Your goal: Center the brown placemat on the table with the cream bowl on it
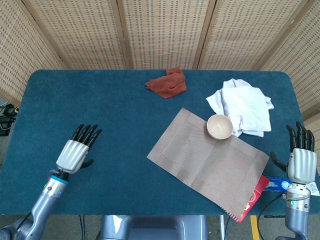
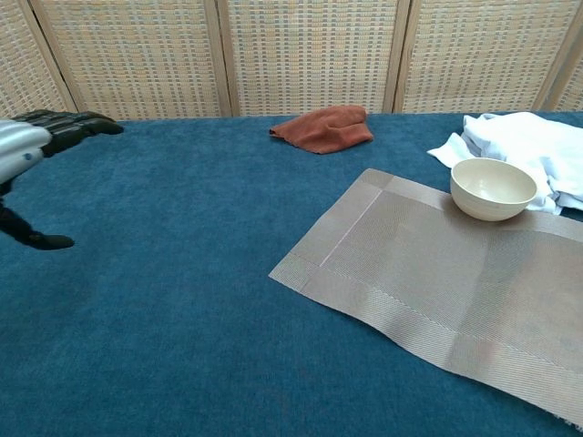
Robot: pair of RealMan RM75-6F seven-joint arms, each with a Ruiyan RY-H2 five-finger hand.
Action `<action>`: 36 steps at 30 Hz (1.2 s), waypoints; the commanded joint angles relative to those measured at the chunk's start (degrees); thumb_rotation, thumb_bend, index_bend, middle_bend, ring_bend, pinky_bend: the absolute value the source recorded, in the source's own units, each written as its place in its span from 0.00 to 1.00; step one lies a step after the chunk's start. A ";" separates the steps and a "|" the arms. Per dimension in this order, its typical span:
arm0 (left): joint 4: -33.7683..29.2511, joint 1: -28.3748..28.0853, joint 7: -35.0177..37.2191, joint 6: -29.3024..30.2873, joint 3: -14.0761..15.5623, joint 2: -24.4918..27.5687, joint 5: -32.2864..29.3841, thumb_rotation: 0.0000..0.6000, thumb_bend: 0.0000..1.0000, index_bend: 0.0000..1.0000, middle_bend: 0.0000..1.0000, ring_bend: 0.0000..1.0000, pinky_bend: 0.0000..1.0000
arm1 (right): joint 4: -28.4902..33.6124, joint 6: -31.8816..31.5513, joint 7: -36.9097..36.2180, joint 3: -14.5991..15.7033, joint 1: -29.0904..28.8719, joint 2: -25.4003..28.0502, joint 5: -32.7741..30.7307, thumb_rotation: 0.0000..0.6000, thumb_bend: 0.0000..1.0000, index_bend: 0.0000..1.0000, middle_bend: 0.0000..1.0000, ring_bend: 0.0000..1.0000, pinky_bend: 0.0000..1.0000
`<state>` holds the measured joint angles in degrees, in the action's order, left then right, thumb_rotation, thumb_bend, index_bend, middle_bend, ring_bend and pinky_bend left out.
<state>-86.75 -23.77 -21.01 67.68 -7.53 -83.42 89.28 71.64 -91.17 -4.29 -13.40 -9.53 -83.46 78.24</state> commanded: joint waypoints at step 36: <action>18.97 -22.86 -10.77 -18.63 -3.50 -22.79 -10.49 1.00 0.10 0.04 0.00 0.00 0.00 | -1.75 1.53 -2.13 -1.02 -0.29 -0.62 -0.26 1.00 0.38 0.13 0.00 0.00 0.00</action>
<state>-68.01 -46.42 -31.58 49.15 -11.13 -105.96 78.99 69.89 -89.63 -6.41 -14.41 -9.82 -84.08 77.98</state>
